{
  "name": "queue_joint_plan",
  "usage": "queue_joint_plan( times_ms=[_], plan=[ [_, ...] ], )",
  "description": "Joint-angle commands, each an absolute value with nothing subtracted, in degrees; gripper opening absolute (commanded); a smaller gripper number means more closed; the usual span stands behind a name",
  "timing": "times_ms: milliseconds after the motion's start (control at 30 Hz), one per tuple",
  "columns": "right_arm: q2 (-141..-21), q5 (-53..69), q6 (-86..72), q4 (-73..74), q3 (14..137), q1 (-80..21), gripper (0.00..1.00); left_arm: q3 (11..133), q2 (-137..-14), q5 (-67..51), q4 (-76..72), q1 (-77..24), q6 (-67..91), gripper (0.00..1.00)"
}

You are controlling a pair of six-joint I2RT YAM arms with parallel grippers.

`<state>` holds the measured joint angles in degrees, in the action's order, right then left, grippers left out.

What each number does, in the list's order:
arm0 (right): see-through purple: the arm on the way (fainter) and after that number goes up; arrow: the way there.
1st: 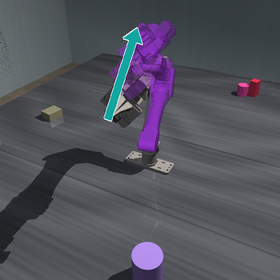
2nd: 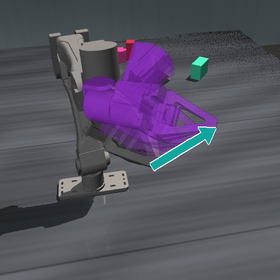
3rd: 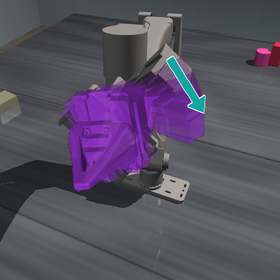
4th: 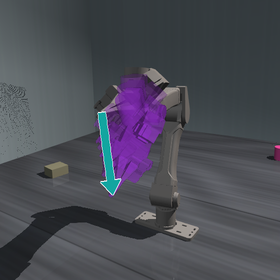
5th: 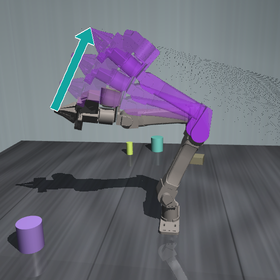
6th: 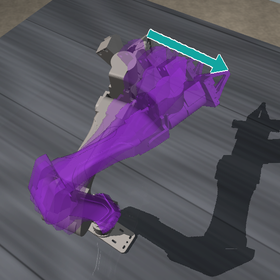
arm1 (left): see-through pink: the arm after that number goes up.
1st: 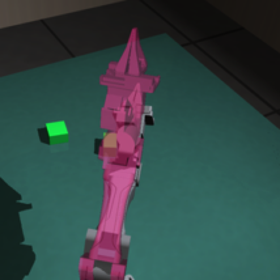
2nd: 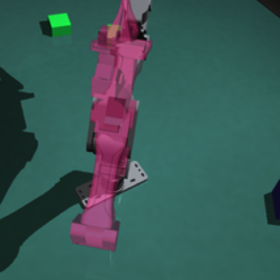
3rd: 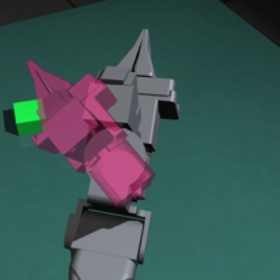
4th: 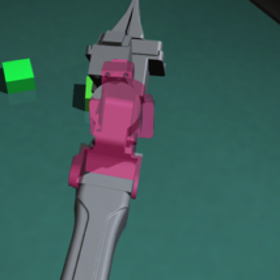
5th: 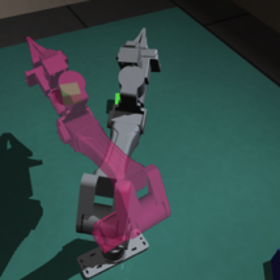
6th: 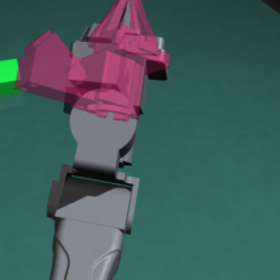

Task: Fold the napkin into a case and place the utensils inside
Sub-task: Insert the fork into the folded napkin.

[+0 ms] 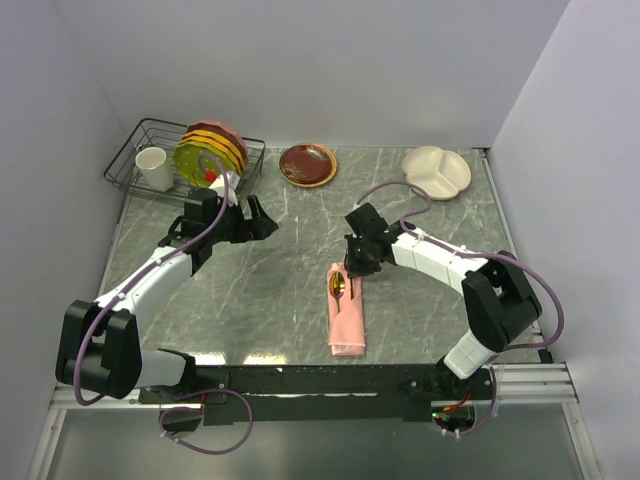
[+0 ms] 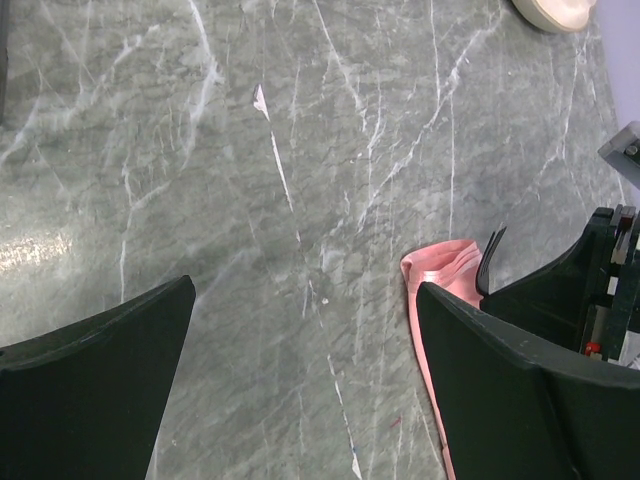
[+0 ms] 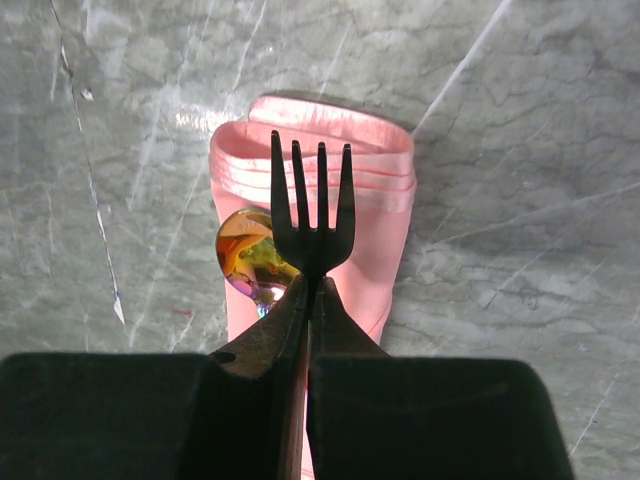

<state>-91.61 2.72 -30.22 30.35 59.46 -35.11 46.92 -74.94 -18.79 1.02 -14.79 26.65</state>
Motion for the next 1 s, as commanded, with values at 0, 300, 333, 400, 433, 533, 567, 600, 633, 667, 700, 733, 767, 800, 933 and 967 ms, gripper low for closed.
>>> queue_joint_plan(
  times_ms=[0,300,333,400,433,533,567,600,633,667,700,733,767,800,933,967],
  plan=[
    [-88.59,2.99,-31.20,29.62,58.36,-36.21,0.00,45.97,-73.13,-19.60,-1.58,-14.50,27.51,0.99],
    [-88.51,3.78,-31.99,29.88,57.31,-36.65,0.01,45.00,-72.25,-19.69,-1.67,-14.50,27.69,0.99],
    [-88.59,4.21,-32.08,29.97,57.22,-36.65,0.01,44.91,-72.25,-19.69,-1.76,-14.50,27.77,0.99],
    [-88.42,4.39,-32.17,29.80,56.95,-36.91,0.01,44.74,-72.16,-19.78,-1.93,-14.50,27.77,0.99],
    [-88.33,4.48,-32.17,29.79,56.78,-37.09,0.01,44.74,-72.16,-19.78,-2.02,-14.50,27.86,0.99],
    [-88.16,4.48,-32.69,30.14,56.25,-37.35,0.01,44.65,-71.98,-19.86,-1.85,-14.50,27.86,0.99],
    [-88.07,4.57,-32.87,30.23,56.16,-37.35,0.01,44.47,-71.98,-19.86,-1.93,-14.50,27.86,0.99],
    [-88.07,4.57,-32.87,30.23,55.99,-37.35,0.01,44.39,-71.81,-19.95,-2.02,-14.50,27.86,0.99],
    [-87.98,4.66,-32.87,30.32,55.81,-37.44,0.01,44.30,-71.81,-19.95,-2.02,-14.50,27.95,0.99],
    [-87.89,4.48,-32.87,30.32,55.72,-37.70,0.01,44.30,-71.81,-20.04,-2.11,-14.50,27.95,0.99],
    [-87.80,4.57,-32.87,30.32,55.55,-37.71,0.01,44.21,-71.81,-20.04,-2.11,-14.50,28.04,0.99],
    [-87.72,4.57,-32.96,30.24,55.55,-37.79,0.01,44.12,-71.81,-20.04,-2.20,-14.50,28.12,0.99],
    [-87.71,4.57,-32.87,30.32,55.46,-37.88,0.02,43.95,-71.72,-20.13,-2.28,-14.50,28.21,0.99],
    [-87.63,4.74,-32.87,30.24,55.28,-37.88,0.02,44.03,-71.72,-20.13,-2.37,-14.50,28.30,0.99],
    [-87.28,4.75,-32.96,30.41,54.58,-38.23,0.02,43.68,-71.46,-20.04,-2.37,-14.50,28.21,0.99],
    [-87.28,4.75,-33.05,30.32,54.41,-38.41,0.02,43.59,-71.37,-20.13,-2.46,-14.50,28.30,0.99]
  ],
)
